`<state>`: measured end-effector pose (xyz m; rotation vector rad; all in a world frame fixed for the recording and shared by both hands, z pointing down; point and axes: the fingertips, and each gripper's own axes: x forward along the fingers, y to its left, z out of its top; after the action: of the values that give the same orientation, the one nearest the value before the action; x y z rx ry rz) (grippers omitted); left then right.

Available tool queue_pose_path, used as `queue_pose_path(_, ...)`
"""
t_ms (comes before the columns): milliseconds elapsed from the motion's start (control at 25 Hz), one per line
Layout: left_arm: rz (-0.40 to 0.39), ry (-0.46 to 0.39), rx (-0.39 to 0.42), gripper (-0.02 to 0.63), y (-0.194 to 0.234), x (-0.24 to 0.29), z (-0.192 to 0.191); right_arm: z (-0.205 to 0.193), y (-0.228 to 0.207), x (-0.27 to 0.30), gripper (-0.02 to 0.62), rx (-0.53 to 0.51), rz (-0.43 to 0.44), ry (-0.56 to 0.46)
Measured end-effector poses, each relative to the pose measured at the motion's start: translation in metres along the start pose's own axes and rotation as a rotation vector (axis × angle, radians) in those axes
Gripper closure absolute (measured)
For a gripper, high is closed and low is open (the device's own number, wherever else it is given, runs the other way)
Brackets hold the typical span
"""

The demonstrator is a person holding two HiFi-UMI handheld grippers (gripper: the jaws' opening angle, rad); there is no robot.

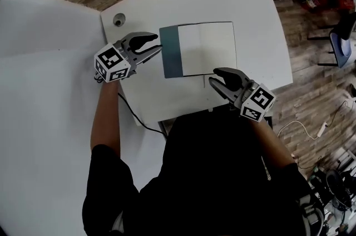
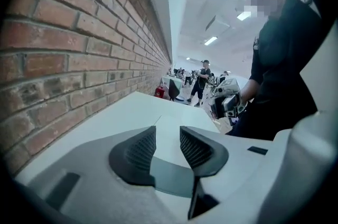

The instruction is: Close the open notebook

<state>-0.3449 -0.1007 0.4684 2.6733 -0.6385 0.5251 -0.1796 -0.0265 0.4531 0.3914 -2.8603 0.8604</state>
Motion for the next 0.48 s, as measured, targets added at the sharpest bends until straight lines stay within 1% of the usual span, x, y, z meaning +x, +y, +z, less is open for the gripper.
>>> queue_pose_path(80,-0.027,0.044,0.013,0.472,0.016,0.012,-0.007,-0.003,-0.012,0.003,0.479,-0.034,0.000,0.045)
queue_pose_path(120,-0.043,0.067,0.015,0.469,0.024,0.018,-0.011,-0.002,-0.018,0.004,0.479,-0.014,0.011,0.053)
queue_pose_path(200,-0.076,0.122,0.011,0.465,0.038,0.031,-0.023,-0.001,-0.024,0.008,0.479,0.076,0.028,0.039)
queue_pose_path(280,-0.106,0.192,0.010,0.459,0.050,0.043,-0.041,-0.007,-0.024,0.014,0.479,0.132,0.016,0.021)
queue_pose_path(360,-0.135,0.279,0.027,0.442,0.063,0.054,-0.062,-0.022,-0.019,0.022,0.479,0.151,0.011,0.033)
queue_pose_path(480,-0.176,0.388,0.042,0.437,0.079,0.065,-0.089,-0.051,-0.006,0.035,0.479,0.208,0.042,0.077)
